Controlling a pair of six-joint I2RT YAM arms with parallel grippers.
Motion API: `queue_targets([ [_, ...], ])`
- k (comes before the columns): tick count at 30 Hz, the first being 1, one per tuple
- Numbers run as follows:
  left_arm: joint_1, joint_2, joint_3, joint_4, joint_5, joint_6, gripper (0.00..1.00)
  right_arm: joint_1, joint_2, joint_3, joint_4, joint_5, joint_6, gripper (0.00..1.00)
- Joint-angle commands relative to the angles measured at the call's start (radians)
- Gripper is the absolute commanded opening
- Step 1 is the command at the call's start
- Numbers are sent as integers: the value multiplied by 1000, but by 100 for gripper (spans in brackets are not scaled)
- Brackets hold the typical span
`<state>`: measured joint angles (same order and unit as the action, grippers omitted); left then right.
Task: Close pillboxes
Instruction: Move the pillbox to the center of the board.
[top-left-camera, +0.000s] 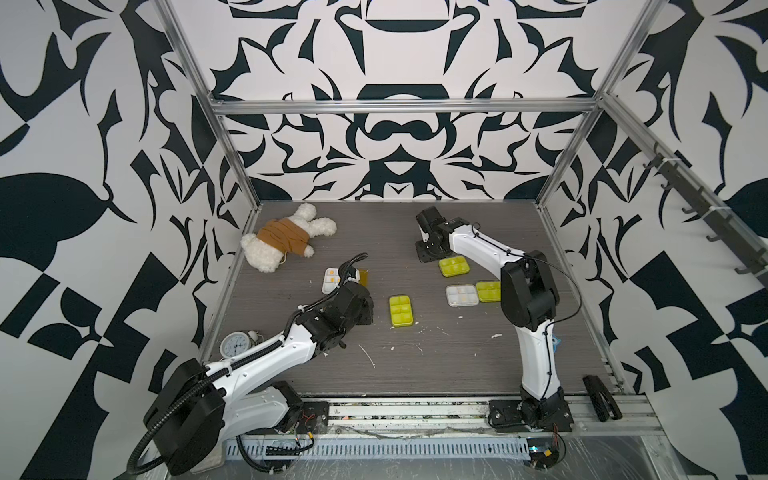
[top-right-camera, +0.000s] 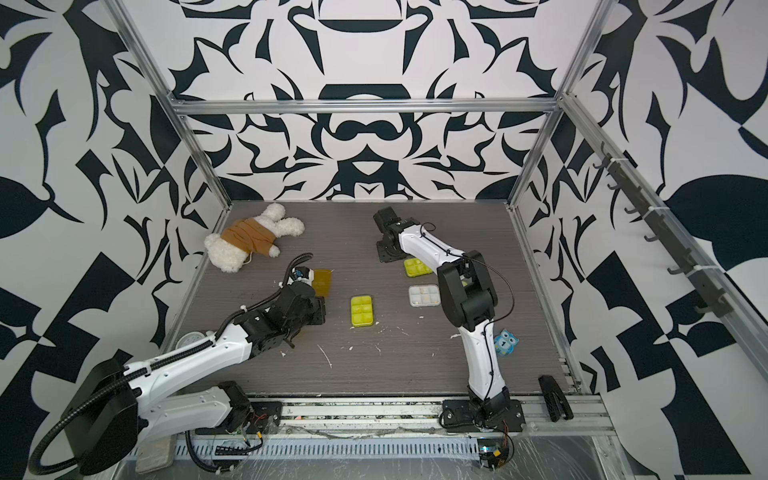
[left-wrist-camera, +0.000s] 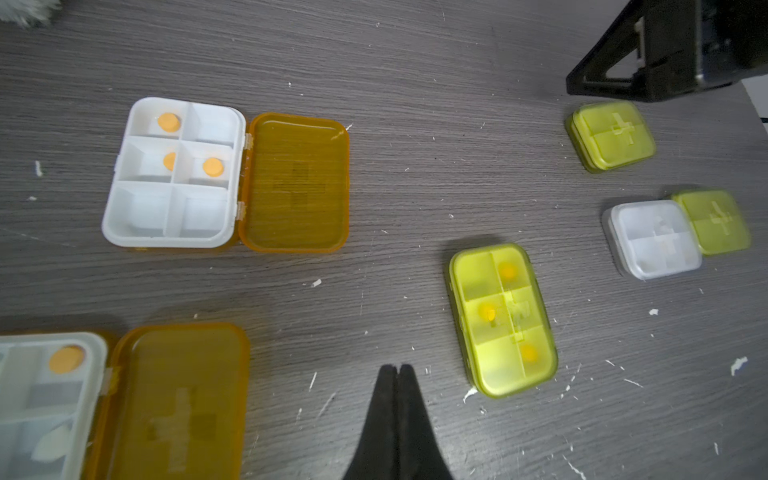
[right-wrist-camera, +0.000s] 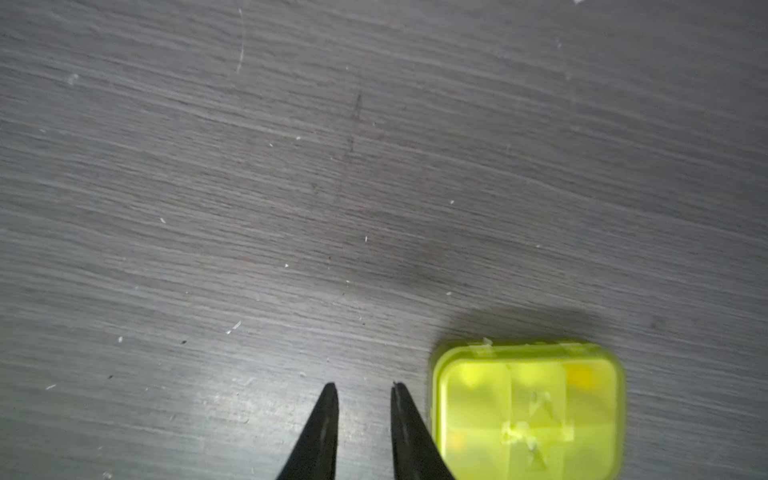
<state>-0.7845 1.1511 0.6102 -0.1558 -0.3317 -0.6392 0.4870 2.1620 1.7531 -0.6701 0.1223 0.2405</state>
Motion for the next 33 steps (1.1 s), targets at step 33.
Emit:
queue_targets([
  [33, 4, 33, 42, -8, 37, -6, 1, -166, -153, -286, 103, 123, 103, 22],
])
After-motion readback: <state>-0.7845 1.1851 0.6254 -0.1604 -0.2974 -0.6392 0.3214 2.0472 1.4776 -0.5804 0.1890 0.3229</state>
